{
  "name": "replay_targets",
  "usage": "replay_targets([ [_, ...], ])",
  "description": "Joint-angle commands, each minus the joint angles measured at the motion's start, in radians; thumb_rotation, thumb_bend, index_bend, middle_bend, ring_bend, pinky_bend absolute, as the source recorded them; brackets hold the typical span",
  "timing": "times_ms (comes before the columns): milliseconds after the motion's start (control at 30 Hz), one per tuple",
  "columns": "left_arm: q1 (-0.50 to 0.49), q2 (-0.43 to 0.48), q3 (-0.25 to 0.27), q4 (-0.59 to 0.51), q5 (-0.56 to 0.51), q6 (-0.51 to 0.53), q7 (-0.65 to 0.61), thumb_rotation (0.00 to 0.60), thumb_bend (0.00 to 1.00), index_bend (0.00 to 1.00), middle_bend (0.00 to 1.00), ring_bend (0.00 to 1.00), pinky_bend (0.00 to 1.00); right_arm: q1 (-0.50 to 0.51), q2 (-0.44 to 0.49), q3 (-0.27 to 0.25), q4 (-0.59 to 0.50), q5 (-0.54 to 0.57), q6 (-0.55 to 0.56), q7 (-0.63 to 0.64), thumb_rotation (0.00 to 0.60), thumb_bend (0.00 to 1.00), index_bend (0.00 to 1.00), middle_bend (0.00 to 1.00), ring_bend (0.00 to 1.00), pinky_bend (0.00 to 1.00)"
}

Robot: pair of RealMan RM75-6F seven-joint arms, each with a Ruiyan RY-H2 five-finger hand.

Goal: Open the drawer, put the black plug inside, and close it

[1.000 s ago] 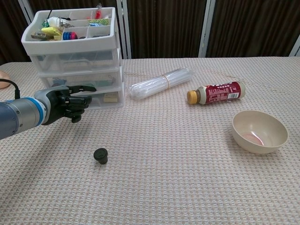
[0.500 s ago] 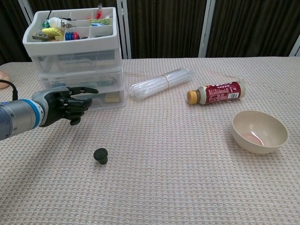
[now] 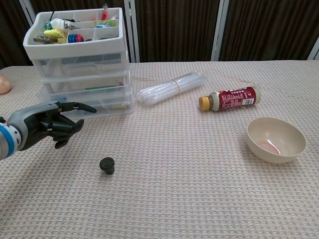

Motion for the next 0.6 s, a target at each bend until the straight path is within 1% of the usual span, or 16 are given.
replay_targets([
  [33, 0.036, 0.041, 0.103, -0.004, 0.16, 0.107, 0.135, 0.6, 0.6, 0.22, 0.97, 0.89, 0.79, 0.0, 0.0, 0.0, -0.001, 0.0, 0.001, -0.001, 0.6, 0.08, 0.02, 0.0, 0.0, 0.0],
  [100, 0.038, 0.056, 0.125, -0.002, 0.205, 0.135, 0.187, 0.6, 0.6, 0.22, 0.98, 0.88, 0.79, 0.0, 0.0, 0.0, -0.001, -0.001, 0.001, -0.002, 0.6, 0.08, 0.02, 0.0, 0.0, 0.0],
  [167, 0.035, 0.075, 0.148, 0.007, 0.271, 0.182, 0.28, 0.6, 0.6, 0.22, 0.98, 0.89, 0.79, -0.001, 0.0, 0.0, -0.002, 0.0, 0.001, -0.004, 0.6, 0.08, 0.02, 0.0, 0.0, 0.0],
  [200, 0.034, 0.081, 0.153, 0.007, 0.287, 0.194, 0.304, 0.6, 0.61, 0.22, 0.98, 0.89, 0.79, -0.001, 0.0, 0.0, -0.002, 0.0, 0.001, -0.004, 0.6, 0.08, 0.02, 0.0, 0.0, 0.0],
  [267, 0.028, 0.101, 0.165, 0.008, 0.34, 0.238, 0.407, 0.6, 0.61, 0.22, 0.98, 0.89, 0.79, -0.001, -0.001, 0.001, -0.002, 0.001, 0.001, -0.005, 0.6, 0.08, 0.02, 0.0, 0.0, 0.0],
  [333, 0.023, 0.118, 0.168, 0.0, 0.364, 0.264, 0.497, 0.6, 0.61, 0.22, 0.99, 0.89, 0.8, -0.001, -0.001, 0.0, -0.002, 0.0, 0.001, -0.006, 0.6, 0.08, 0.02, 0.0, 0.0, 0.0],
  [433, 0.013, 0.139, 0.154, -0.026, 0.359, 0.281, 0.6, 0.6, 0.61, 0.22, 0.99, 0.89, 0.8, -0.001, -0.001, 0.0, -0.002, 0.0, 0.001, -0.008, 0.6, 0.08, 0.02, 0.0, 0.0, 0.0],
  [500, 0.004, 0.154, 0.137, -0.058, 0.317, 0.271, 0.66, 0.6, 0.61, 0.2, 0.99, 0.89, 0.8, -0.002, -0.002, 0.0, -0.003, 0.0, 0.001, -0.009, 0.6, 0.08, 0.02, 0.0, 0.0, 0.0],
  [600, -0.01, 0.168, 0.116, -0.075, 0.272, 0.262, 0.725, 0.6, 0.61, 0.19, 0.99, 0.89, 0.8, -0.001, -0.002, 0.0, -0.002, 0.001, 0.001, -0.01, 0.6, 0.08, 0.02, 0.0, 0.0, 0.0],
])
